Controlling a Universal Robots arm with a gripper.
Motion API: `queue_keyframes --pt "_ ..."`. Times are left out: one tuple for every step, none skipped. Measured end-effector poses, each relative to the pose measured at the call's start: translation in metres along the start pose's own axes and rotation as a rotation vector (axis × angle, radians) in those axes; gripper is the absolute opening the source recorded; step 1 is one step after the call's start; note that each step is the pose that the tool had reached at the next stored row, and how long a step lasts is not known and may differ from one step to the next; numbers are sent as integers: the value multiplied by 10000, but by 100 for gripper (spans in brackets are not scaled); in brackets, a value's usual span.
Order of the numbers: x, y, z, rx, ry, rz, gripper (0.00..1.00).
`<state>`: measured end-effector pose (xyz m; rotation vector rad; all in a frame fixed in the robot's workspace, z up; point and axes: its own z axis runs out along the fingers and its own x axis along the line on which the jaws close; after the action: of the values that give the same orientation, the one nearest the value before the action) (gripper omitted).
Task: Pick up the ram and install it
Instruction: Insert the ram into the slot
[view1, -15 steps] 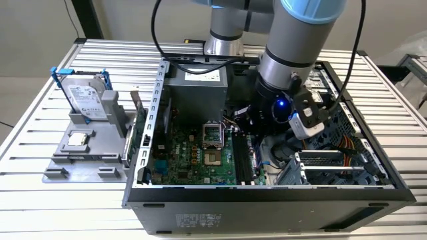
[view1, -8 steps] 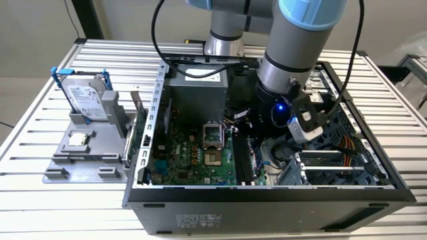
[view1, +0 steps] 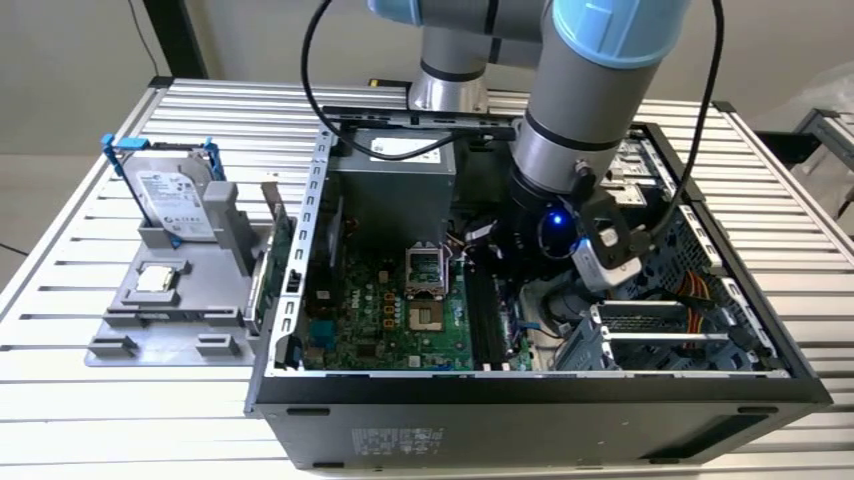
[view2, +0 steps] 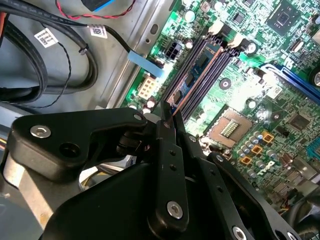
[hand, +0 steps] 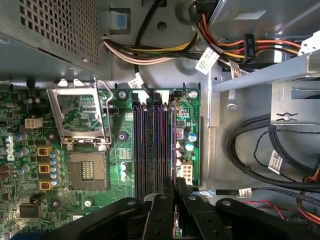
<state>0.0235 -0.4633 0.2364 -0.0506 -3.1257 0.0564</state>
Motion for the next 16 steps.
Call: queue_keyframes --pt "1 -5 4 1 0 0 0" --pt "2 -9 8 0 0 0 0" --pt "3 -12 14 -2 0 0 0" --pt "5 -15 21 0 0 0 0" --pt "6 -18 29 -1 0 0 0" --pt "9 -21 36 -1 0 0 0" --pt "13 -24 42 1 0 0 0" --pt "16 -25 49 0 1 -5 0" --pt "18 -27 56 0 0 -9 0" --pt "21 -29 64 0 0 -13 0" --pt "23 -30 72 0 -1 -17 0" --pt "25 -31 80 0 -1 -21 0" --pt "27 -31 87 0 -1 -25 0" --pt "28 -32 93 0 -1 -28 0" --pt "31 -32 98 0 -1 -29 0" --pt "33 -32 103 1 -1 -29 0"
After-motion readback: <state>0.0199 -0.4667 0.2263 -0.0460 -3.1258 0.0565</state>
